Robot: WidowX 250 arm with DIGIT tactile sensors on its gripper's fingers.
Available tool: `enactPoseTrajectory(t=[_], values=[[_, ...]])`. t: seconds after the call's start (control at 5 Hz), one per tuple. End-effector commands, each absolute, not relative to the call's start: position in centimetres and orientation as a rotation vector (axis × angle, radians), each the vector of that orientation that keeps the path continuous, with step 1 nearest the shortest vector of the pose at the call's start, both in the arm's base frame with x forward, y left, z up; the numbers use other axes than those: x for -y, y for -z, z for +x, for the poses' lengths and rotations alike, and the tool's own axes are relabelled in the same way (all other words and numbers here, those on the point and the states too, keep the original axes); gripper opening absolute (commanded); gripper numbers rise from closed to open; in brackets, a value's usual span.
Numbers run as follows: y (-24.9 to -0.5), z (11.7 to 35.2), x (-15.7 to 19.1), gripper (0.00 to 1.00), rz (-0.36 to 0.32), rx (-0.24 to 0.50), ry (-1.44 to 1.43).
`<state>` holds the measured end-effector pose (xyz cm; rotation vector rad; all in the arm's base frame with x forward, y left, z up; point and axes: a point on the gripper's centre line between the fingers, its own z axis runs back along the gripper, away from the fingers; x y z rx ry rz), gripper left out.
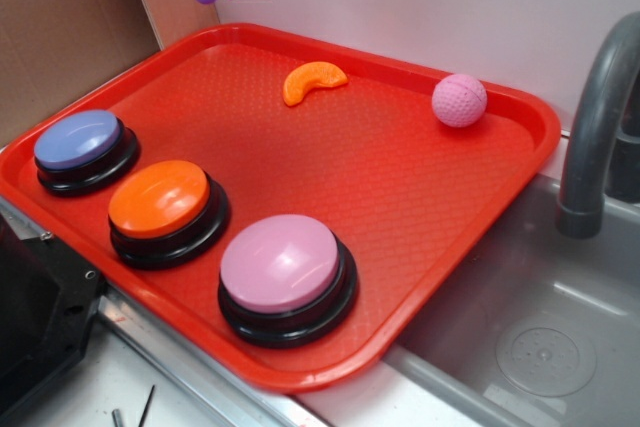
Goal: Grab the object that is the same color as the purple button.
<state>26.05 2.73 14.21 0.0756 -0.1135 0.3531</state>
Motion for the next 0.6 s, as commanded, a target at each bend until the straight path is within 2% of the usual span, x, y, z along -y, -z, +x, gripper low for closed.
enactPoseTrajectory(t=[0.0, 0.2, 0.4], values=[[-19.47, 22.76, -2.35, 0.00, 0.019, 0.153, -0.360], [-19.83, 21.76, -2.07, 0.00, 0.014, 0.160, -0.352], [-19.56, 22.20, -2.84, 0.00, 0.020, 0.093, -0.387]])
